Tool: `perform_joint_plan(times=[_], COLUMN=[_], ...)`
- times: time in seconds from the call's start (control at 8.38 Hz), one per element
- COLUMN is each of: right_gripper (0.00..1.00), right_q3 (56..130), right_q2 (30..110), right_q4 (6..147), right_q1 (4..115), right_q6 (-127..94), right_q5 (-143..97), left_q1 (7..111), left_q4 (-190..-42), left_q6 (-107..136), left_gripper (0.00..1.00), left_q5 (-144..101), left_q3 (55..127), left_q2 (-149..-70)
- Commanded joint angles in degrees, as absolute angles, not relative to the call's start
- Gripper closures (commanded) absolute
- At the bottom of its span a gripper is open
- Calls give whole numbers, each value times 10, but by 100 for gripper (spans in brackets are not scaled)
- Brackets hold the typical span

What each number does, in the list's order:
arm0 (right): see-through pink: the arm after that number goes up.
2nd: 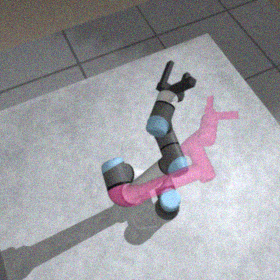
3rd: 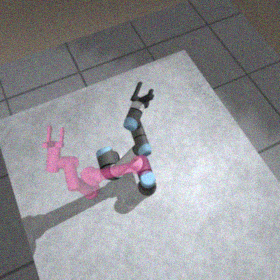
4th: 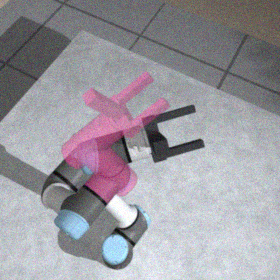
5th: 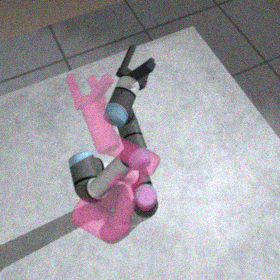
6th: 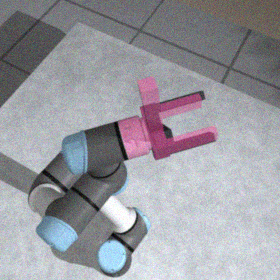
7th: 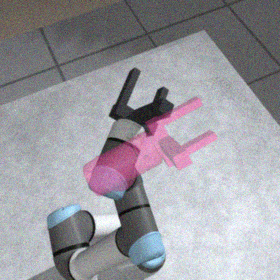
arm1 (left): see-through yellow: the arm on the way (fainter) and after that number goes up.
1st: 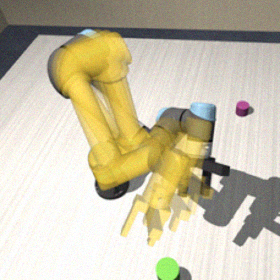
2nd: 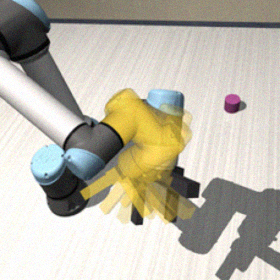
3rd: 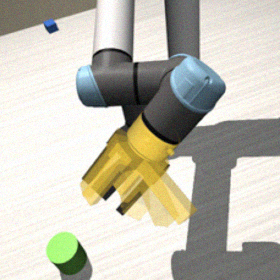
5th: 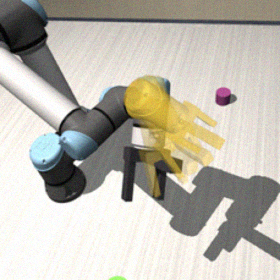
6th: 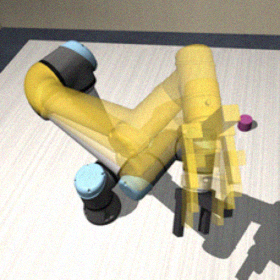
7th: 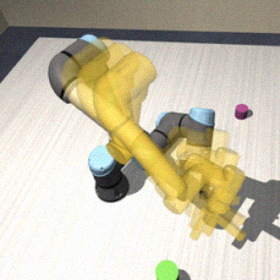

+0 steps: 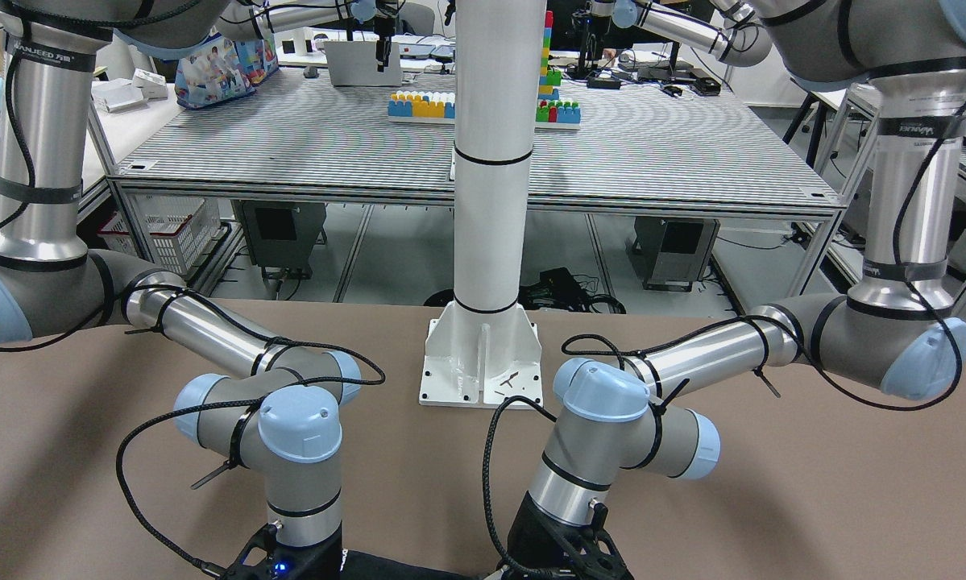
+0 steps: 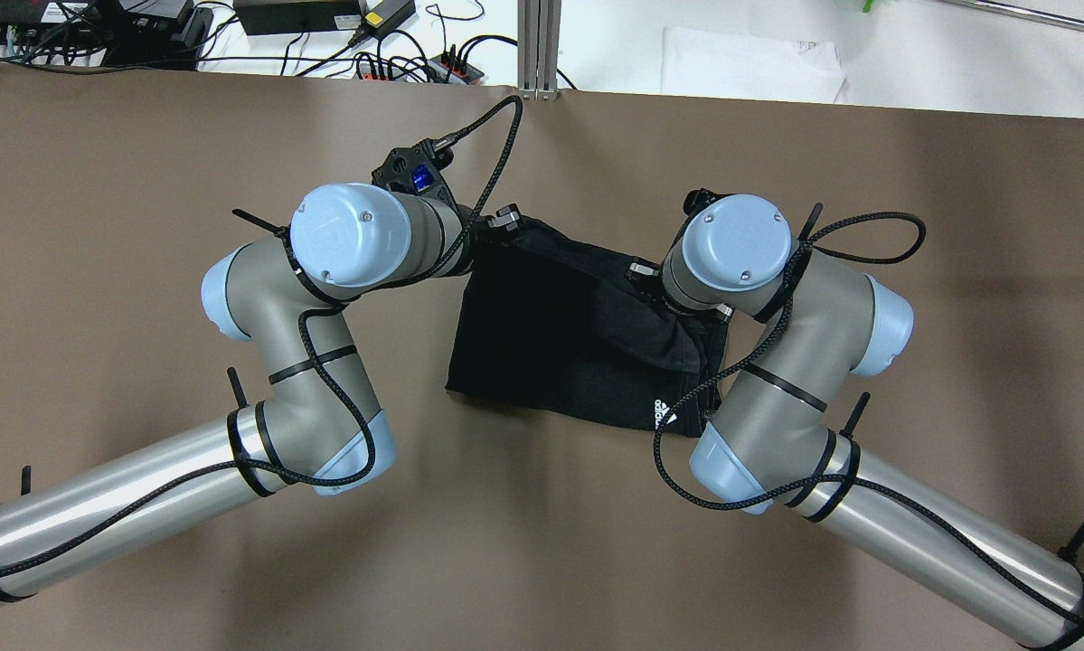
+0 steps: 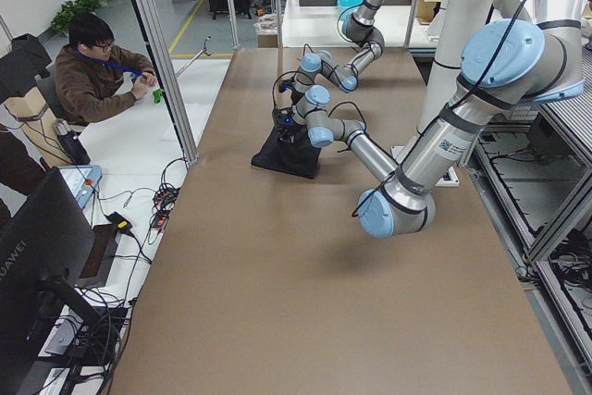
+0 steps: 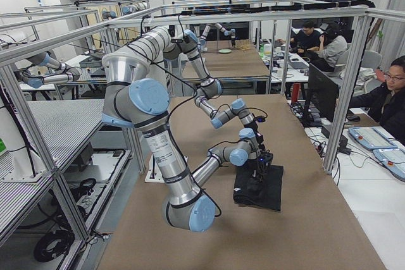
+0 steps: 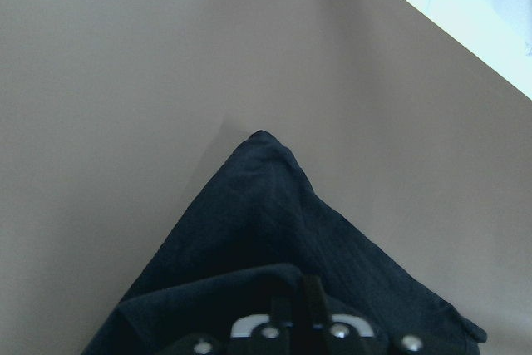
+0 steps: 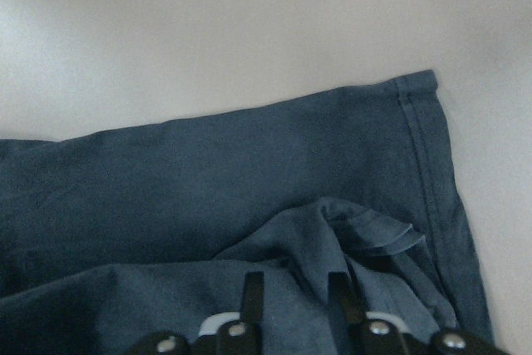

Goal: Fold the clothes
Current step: 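Lower the fold onto the shirt and open both grippers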

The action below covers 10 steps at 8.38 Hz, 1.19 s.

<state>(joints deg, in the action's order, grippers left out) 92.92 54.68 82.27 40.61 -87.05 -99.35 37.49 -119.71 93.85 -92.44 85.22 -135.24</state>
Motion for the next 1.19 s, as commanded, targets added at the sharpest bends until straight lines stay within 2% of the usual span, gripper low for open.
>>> perform_joint_plan(times=[0.0,0.36,0.83,1.07], right_gripper=[5,5,5,5], right_q3=[928,933,926,891], right_q2=[547,522,512,499], right_q4=[822,822,827,824], right_q1=[438,420,318,329], right_q6=[-806,-805,-804,-797], right_q5=[-1046,-1094,-988,-986], left_q1=[394,460,489,495], left_q4=[-1198,-1194,-1199,-1208], left_q6=[942,919,862,861], left_gripper=[0,0,0,0], left_q5=[-922,-995,-1039,-1042], left_q3=[810,800,807,807], left_q2=[-1382,-1380,-1348,-1333])
